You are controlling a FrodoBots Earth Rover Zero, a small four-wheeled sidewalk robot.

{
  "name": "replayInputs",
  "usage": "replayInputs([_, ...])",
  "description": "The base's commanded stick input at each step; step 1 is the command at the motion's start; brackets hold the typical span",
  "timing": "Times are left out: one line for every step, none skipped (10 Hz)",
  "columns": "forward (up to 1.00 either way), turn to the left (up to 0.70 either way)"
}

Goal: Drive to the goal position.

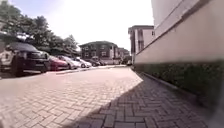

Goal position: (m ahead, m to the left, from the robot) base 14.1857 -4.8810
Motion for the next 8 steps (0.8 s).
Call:
replayInputs([0.7,0.0])
replayInputs([0.7,0.0])
replayInputs([0.7,0.0])
replayInputs([0.7,0.0])
replayInputs([0.7,0.0])
replayInputs([0.7,0.0])
replayInputs([0.7,0.0])
replayInputs([0.7,0.0])
